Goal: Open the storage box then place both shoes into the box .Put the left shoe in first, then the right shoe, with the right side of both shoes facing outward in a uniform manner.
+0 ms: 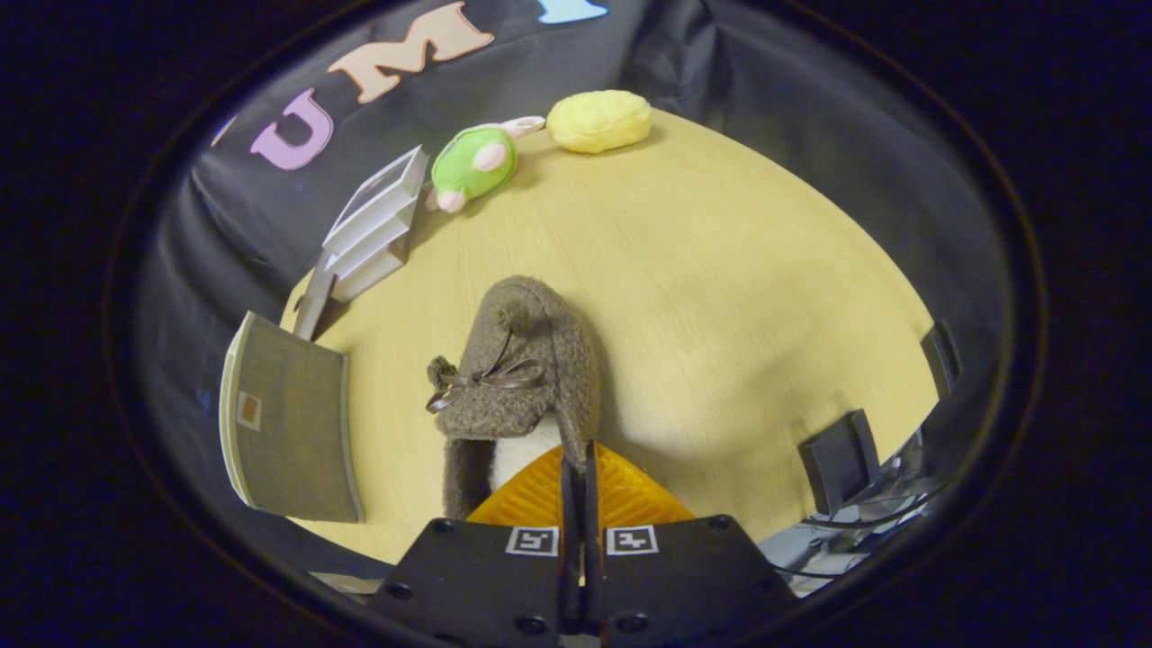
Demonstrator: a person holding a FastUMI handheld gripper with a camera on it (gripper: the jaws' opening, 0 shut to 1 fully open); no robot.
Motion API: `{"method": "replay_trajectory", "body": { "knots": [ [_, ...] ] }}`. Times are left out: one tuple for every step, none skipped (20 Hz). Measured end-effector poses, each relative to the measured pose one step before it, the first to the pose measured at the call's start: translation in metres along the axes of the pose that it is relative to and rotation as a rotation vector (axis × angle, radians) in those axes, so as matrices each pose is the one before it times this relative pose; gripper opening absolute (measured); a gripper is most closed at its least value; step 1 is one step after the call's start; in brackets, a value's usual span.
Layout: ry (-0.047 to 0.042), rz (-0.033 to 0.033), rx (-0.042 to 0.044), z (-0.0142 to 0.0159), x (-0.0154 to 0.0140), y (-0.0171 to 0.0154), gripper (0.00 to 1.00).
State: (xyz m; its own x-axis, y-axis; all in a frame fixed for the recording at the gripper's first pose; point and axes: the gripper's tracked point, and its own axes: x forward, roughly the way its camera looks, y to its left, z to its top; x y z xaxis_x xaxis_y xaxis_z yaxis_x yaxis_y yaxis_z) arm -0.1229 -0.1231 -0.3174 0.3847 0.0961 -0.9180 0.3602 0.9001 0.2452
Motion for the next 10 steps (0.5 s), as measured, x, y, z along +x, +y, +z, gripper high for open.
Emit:
{"method": "replay_trajectory", "body": {
  "knots": [
    [-0.00588,0.00662,0.01159,0.00139,-0.00509,0.00566,0.06],
    [-0.00415,0.00614,0.01022,0.00187,-0.00387,0.00458,0.06],
    [-0.00946,0.00402,0.00862,0.00165,-0.00452,0.00641,0.06],
    [-0.00178,0.00340,0.00401,0.00024,-0.00314,0.00784,0.06],
    [-0.00298,0.00363,0.00177,-0.00034,-0.00377,0.00683,0.05],
    [-0.00313,0.00367,-0.00039,-0.00050,-0.00486,0.00767,0.06],
    [-0.00009,0.00524,-0.00518,0.00006,-0.00359,0.00888,0.06],
    [-0.00269,0.00443,-0.00468,0.00015,-0.00345,0.00881,0.06],
    [0.00114,0.00409,-0.00577,-0.00081,-0.00395,0.00803,0.06],
    [-0.00255,0.00415,-0.00163,0.00103,-0.00350,0.00852,0.06]
  ]
}}
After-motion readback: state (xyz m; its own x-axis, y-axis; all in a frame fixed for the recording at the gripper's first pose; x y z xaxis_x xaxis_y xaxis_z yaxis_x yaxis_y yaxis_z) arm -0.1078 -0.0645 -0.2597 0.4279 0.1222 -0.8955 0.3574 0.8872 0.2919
